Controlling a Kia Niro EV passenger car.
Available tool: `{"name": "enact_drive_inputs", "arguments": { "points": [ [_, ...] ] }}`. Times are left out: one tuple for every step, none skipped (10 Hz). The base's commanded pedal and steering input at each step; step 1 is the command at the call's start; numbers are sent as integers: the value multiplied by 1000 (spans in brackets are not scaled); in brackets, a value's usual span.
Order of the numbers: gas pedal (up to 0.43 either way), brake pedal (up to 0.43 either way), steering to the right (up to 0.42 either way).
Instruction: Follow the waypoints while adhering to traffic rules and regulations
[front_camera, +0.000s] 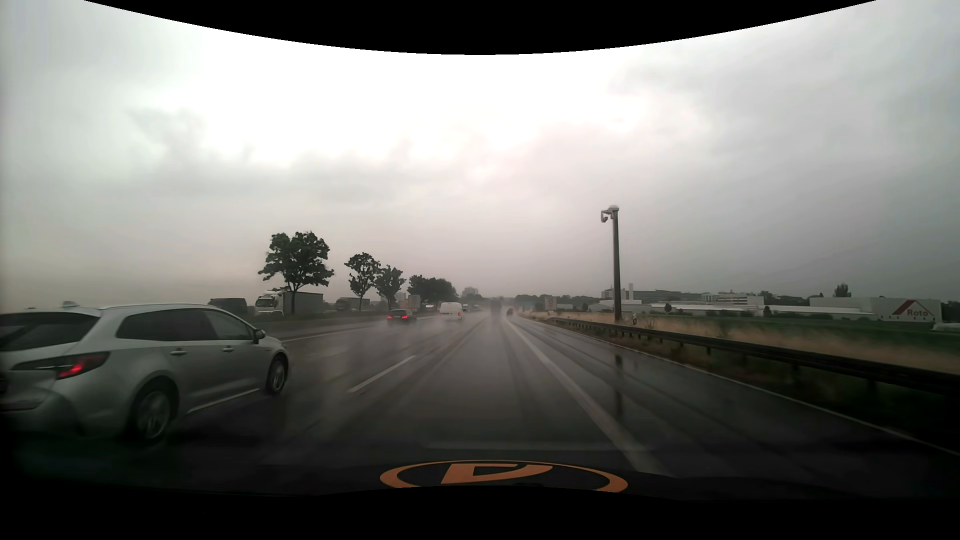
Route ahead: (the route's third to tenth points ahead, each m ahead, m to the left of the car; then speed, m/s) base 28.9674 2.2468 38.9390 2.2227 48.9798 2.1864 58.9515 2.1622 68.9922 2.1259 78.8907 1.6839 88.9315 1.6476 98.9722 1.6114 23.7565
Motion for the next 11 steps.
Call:
{"name": "enact_drive_inputs", "arguments": {
  "points": [
    [138, 0, -1],
    [138, 0, -2],
    [138, 0, -1],
    [138, 0, -1],
    [138, 0, -1],
    [138, 0, -1],
    [138, 0, -2],
    [138, 0, -1],
    [138, 0, -1],
    [138, 0, -1],
    [138, 0, -1]
  ]
}}
